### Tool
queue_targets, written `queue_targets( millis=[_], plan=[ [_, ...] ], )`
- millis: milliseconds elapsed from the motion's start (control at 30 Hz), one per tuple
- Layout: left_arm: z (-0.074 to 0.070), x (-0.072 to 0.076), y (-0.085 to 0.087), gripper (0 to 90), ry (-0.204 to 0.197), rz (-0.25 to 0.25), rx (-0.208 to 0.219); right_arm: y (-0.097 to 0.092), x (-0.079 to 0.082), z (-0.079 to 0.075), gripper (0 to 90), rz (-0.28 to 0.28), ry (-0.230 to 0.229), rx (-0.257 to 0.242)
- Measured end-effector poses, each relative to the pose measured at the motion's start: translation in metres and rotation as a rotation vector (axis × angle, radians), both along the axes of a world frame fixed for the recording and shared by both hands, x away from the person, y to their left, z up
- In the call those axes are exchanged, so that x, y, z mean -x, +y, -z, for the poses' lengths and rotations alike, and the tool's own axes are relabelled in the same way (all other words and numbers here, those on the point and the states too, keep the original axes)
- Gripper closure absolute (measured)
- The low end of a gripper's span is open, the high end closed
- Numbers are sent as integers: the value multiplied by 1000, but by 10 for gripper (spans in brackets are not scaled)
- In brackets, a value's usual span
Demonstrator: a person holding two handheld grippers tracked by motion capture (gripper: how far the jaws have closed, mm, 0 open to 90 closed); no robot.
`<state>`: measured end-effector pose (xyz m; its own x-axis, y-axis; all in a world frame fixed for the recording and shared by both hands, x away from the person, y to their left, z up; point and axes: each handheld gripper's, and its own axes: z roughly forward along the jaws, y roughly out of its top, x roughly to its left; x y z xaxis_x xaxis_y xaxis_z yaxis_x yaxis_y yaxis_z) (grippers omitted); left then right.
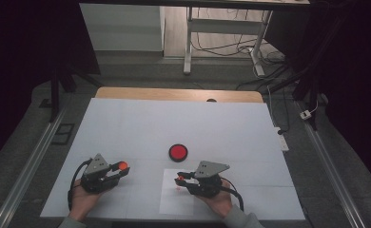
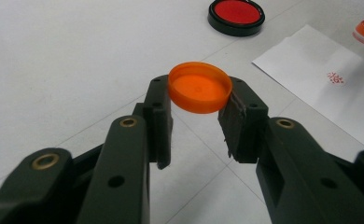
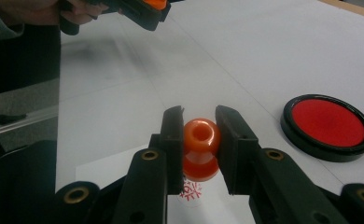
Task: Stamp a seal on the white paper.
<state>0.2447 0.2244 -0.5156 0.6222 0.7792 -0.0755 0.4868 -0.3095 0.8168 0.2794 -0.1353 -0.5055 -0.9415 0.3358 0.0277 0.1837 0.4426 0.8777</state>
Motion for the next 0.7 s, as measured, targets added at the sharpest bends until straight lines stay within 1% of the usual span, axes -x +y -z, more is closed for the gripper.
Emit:
queue_targets(
  millis=[67, 167, 433, 700],
  plan=[
    [0, 0, 0, 645, 1, 0, 0, -1, -1, 0, 725, 2, 13, -14],
    [0, 0, 0, 645, 3, 0, 2, -2, -1, -2, 726, 4, 18, -25],
    [1, 0, 0, 645, 5, 0, 2, -5, -1, -8, 725, 12, 4, -48],
    [1, -1, 0, 645, 6, 0, 0, -11, -4, -14, 725, 38, 0, -77]
  ],
)
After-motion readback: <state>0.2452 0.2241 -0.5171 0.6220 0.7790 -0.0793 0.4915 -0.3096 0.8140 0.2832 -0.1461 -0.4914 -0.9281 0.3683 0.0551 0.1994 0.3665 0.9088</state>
